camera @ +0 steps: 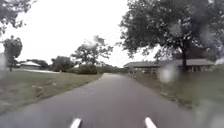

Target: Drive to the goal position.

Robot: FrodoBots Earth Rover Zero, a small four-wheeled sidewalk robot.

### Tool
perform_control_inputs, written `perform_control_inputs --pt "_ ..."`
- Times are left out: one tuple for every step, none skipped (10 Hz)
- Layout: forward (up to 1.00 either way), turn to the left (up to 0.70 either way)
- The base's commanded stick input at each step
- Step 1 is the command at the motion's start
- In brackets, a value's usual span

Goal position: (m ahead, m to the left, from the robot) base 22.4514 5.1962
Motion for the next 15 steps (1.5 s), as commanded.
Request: perform_control_inputs --pt "0.85 0.0" --pt "0.85 0.0" --pt "0.85 0.0" --pt "0.85 0.0" --pt "0.85 0.0" --pt "0.85 0.0" --pt "0.85 0.0" --pt "0.85 0.0" --pt "0.85 0.0" --pt "0.85 0.0" --pt "0.85 0.0" --pt "0.85 0.0" --pt "0.85 0.0" --pt "0.85 0.0" --pt "0.85 0.0"
